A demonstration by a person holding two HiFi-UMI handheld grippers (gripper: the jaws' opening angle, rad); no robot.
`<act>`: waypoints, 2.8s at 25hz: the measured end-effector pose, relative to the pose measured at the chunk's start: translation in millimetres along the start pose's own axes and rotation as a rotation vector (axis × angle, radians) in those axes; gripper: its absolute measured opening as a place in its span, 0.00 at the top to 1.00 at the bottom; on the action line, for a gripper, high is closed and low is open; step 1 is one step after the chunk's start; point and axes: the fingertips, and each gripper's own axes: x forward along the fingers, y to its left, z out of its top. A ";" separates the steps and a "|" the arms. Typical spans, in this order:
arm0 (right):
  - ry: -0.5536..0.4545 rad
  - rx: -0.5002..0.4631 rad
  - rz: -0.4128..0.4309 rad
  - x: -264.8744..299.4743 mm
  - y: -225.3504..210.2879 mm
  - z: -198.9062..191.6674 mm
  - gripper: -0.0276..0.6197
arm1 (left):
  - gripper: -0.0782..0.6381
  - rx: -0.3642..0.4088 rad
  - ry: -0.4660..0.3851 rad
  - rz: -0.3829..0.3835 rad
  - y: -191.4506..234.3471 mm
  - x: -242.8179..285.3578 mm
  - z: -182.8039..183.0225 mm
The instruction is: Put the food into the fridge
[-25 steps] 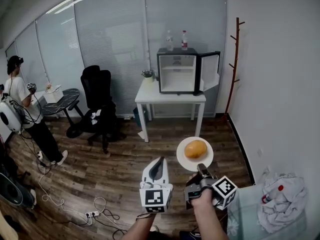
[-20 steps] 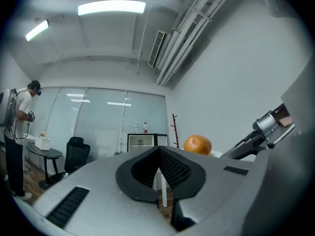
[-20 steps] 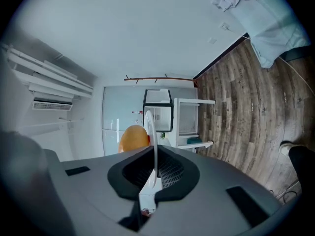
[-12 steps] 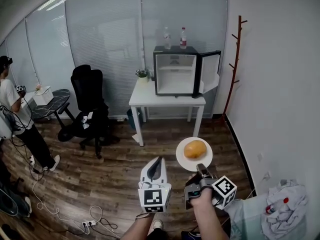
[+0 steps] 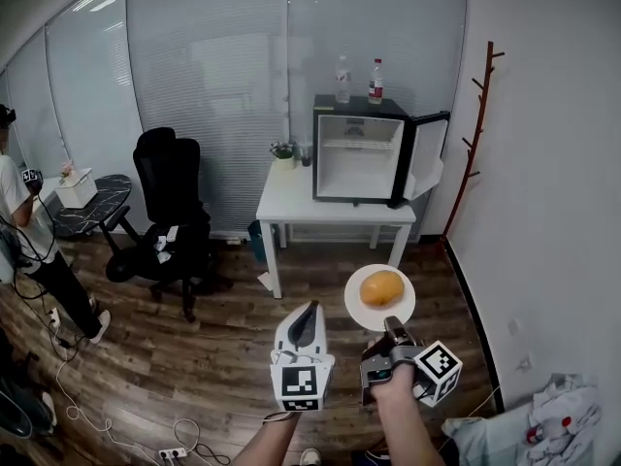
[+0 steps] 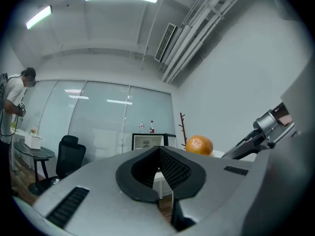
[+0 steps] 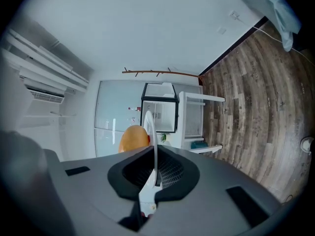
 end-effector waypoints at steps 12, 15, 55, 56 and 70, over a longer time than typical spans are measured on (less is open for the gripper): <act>-0.023 0.006 0.005 81.4 0.3 12.4 0.91 | 0.85 0.005 0.002 -0.023 28.7 77.9 -21.1; -0.018 0.017 0.000 112.2 -4.7 24.4 0.91 | 0.85 0.014 0.010 -0.020 31.9 109.1 -31.2; 0.027 0.002 -0.017 520.7 22.0 177.0 0.91 | 0.85 0.016 0.023 0.012 90.6 538.0 -101.8; 0.021 0.002 -0.017 532.7 24.4 176.5 0.91 | 0.85 0.015 0.025 0.006 97.4 549.7 -103.4; -0.052 0.005 -0.053 659.1 34.2 186.0 0.91 | 0.85 -0.020 0.029 -0.066 152.8 678.2 -123.9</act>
